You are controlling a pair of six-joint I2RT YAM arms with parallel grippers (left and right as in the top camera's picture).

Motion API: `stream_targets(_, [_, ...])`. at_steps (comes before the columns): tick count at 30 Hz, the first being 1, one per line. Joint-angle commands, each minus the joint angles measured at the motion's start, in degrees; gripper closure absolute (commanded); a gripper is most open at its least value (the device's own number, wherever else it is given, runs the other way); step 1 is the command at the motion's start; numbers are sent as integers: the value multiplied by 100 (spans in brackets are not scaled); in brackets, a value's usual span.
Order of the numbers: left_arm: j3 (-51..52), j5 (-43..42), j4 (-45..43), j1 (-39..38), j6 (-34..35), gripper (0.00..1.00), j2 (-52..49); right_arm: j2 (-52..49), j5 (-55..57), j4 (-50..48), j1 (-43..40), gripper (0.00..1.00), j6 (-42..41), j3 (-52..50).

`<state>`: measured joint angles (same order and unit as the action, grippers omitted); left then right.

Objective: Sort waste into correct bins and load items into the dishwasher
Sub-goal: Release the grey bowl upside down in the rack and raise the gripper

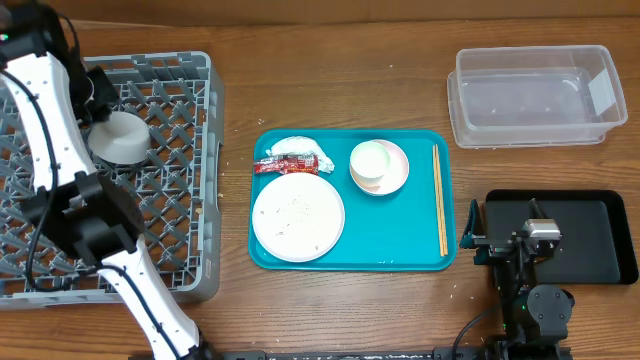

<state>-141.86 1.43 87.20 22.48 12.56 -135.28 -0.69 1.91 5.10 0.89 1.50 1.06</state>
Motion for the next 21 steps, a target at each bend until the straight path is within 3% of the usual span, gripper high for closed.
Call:
stream_targets(1, [-4,313,39,11,181,96,-319,50,42,-44,39,0,26,-59])
stream_targets(8, [-4,372,153,201,188,96,-380,50,42,-44,39,0,26,-59])
stream_targets(14, [-31,435,669,601,723,96,-315,50,42,-44,39,0,26,-59])
stream_targets(16, [-83,-76,756,723,719,96,-238,50,42,-44,39,0,26,-59])
stream_targets(21, [-378,-2509,815,903,72,96,203,50,42,-44,39,0,26,-59])
